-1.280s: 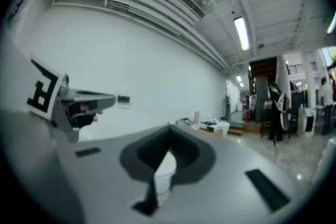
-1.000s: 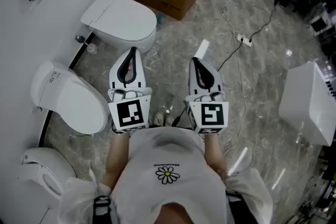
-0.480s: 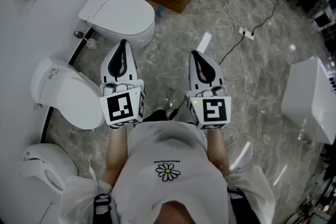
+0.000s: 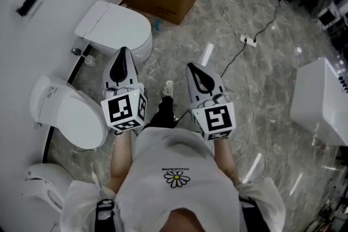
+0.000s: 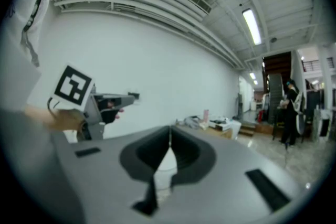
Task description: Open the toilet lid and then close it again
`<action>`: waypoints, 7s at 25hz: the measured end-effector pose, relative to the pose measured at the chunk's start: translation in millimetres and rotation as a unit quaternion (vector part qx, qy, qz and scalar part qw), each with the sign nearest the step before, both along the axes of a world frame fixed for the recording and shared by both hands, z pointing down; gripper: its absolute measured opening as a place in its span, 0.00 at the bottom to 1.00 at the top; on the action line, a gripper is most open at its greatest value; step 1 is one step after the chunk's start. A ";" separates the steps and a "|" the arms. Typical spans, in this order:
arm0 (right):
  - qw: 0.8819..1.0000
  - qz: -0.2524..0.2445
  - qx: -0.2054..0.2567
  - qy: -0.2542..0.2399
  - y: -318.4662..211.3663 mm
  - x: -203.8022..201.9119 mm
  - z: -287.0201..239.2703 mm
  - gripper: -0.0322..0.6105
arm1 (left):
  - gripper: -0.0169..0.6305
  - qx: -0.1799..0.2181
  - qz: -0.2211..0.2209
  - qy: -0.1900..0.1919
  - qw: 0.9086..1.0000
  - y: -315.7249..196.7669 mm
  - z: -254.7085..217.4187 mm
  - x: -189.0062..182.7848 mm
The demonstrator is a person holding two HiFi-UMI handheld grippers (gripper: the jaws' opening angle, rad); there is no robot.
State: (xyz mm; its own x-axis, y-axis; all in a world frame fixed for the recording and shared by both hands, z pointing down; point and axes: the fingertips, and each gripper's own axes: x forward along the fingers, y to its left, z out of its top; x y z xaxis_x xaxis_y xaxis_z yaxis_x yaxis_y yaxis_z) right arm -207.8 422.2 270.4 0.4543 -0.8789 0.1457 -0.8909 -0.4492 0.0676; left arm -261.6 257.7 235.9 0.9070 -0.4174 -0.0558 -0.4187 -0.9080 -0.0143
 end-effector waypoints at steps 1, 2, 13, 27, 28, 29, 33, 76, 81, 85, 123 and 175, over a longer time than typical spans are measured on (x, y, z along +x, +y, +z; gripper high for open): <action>1.000 0.002 -0.002 0.005 -0.9 6.7 0.0 0.10 | 0.05 -0.001 0.005 0.003 1.000 -0.7 -0.1 9.1; 1.000 0.005 -0.005 0.012 -4.0 13.8 0.0 0.10 | 0.05 0.001 0.011 0.005 1.000 -2.9 -0.8 18.2; 1.000 -0.002 -0.030 0.006 -69.1 112.3 17.0 0.10 | 0.05 0.005 0.026 0.001 1.000 -59.2 7.7 133.6; 0.999 -0.034 -0.032 0.015 -198.4 291.4 -5.5 0.10 | 0.05 0.009 0.019 0.006 1.000 -164.8 -15.8 304.5; 0.999 -0.038 -0.029 0.014 -206.5 298.3 -7.4 0.10 | 0.05 0.009 0.014 0.009 1.000 -170.8 -17.9 308.7; 0.999 -0.043 -0.029 0.016 -214.4 303.7 -8.8 0.10 | 0.05 0.007 0.009 0.012 1.000 -176.7 -19.0 311.5; 0.996 -0.078 -0.036 0.022 -236.9 311.7 -5.4 0.10 | 0.05 -0.002 -0.016 0.004 1.000 -193.3 -8.7 317.7; 0.884 -0.464 0.060 -0.017 -410.4 257.3 -32.4 0.10 | 0.05 -0.042 -0.518 0.049 0.853 -237.9 -13.8 124.6; 0.878 -0.471 0.068 -0.044 -416.3 258.3 -39.0 0.10 | 0.05 -0.057 -0.509 0.068 0.856 -248.1 -16.4 126.0; 0.879 -0.467 0.072 -0.062 -432.4 262.7 -40.5 0.10 | 0.05 -0.052 -0.507 0.072 0.857 -264.6 -16.6 129.6; 0.896 -0.435 -0.038 -0.077 -475.0 278.5 330.6 0.10 | 0.06 -0.127 -0.518 -0.032 0.845 -313.1 369.4 134.4; 0.809 -0.445 -0.376 -0.078 -410.8 287.3 616.5 0.38 | 0.36 -0.289 -0.314 -0.257 0.867 -243.5 641.1 197.7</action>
